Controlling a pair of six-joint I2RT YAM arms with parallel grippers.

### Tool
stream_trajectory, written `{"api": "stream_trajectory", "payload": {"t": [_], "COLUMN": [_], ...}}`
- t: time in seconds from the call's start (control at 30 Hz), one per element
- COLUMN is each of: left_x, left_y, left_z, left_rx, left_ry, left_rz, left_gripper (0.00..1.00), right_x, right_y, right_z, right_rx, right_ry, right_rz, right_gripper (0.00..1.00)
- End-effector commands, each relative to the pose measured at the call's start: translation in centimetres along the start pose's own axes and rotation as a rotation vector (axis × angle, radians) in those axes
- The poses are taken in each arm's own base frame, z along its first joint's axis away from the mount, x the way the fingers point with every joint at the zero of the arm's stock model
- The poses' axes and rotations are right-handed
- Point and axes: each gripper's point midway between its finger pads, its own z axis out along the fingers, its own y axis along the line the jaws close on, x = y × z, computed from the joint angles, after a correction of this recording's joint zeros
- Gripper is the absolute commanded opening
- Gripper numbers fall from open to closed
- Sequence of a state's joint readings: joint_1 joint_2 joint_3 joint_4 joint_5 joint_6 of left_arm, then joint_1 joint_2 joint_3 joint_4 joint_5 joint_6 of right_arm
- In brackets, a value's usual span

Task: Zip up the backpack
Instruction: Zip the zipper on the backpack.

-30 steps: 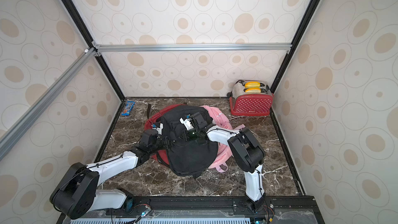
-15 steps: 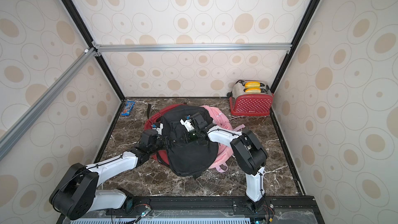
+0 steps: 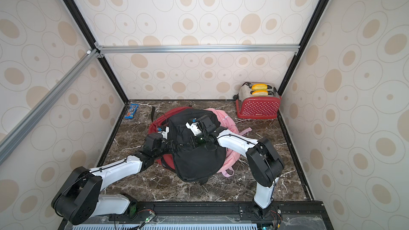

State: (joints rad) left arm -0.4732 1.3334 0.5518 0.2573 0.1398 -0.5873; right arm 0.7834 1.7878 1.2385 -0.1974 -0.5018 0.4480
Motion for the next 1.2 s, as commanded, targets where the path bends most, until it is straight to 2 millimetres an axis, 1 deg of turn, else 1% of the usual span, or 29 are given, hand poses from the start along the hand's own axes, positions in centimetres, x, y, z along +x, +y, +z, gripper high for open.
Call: {"api": "stream_trajectory", "payload": {"t": [0.0, 0.27, 0.47, 0.63, 0.8, 1.17], "left_x": [1.0, 1.2, 1.2, 1.3, 1.3, 1.3], "left_y": [0.2, 0.5, 0.6, 0.7, 0.7, 0.7], "left_z": [0.2, 0.3, 0.4, 0.5, 0.6, 0.7], "left_rx": [-0.01, -0.027, -0.032, -0.035, -0.036, -0.037], "left_ry": [0.025, 0.034, 0.039, 0.042, 0.044, 0.045], "left_rz": [0.011, 0.007, 0.007, 0.008, 0.006, 0.007], "left_gripper": [0.0, 0.0, 0.0, 0.0, 0.0, 0.0], "right_x": [0.6, 1.1, 1.1, 1.2, 1.3, 0.9], "right_y": [-0.3, -2.6, -4.2, -5.4, -7.1, -11.3], "right_z": [-0.9, -1.0, -1.9, -3.1, -4.6, -9.2], "right_rx": [0.041, 0.13, 0.167, 0.205, 0.235, 0.314], "right_ry": [0.015, 0.027, 0.014, 0.01, -0.007, -0.072], "right_rz": [-0.007, -0.004, 0.014, 0.016, 0.044, 0.115], "right_gripper": [0.0, 0.0, 0.0, 0.0, 0.0, 0.0]}}
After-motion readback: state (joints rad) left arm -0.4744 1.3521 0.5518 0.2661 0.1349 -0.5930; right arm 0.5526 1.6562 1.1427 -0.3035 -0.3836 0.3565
